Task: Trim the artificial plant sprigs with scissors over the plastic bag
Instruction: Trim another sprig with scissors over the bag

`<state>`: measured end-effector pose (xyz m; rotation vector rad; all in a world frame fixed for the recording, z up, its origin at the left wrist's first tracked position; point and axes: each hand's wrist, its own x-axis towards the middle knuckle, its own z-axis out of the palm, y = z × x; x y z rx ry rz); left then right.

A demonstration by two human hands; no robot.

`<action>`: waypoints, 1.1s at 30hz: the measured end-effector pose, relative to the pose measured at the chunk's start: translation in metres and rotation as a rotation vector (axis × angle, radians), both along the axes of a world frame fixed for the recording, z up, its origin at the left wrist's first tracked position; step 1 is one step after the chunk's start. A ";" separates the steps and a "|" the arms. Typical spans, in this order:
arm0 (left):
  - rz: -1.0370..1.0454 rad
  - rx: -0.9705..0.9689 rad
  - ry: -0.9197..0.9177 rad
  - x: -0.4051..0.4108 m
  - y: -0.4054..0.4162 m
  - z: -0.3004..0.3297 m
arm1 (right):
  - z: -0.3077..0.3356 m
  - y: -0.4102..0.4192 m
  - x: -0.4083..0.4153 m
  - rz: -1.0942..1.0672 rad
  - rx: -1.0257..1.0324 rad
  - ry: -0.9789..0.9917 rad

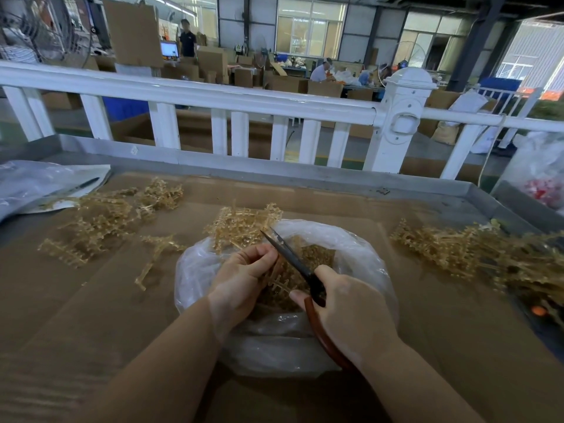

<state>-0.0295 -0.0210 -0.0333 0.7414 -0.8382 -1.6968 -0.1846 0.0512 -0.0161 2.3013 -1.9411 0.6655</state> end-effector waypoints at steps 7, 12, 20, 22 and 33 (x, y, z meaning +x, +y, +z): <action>-0.034 0.001 -0.002 0.003 0.001 0.000 | -0.004 -0.003 0.004 0.011 -0.019 0.007; 0.005 0.015 -0.004 0.001 -0.002 -0.004 | -0.006 -0.004 0.005 0.003 0.021 -0.013; -0.010 0.028 0.016 0.002 -0.004 -0.005 | -0.007 -0.005 0.005 0.038 0.016 -0.042; -0.025 0.028 0.006 0.003 -0.004 -0.004 | -0.007 -0.006 0.007 0.041 0.007 -0.048; -0.041 0.064 0.012 0.004 -0.009 -0.010 | -0.007 -0.013 0.007 0.057 0.024 -0.027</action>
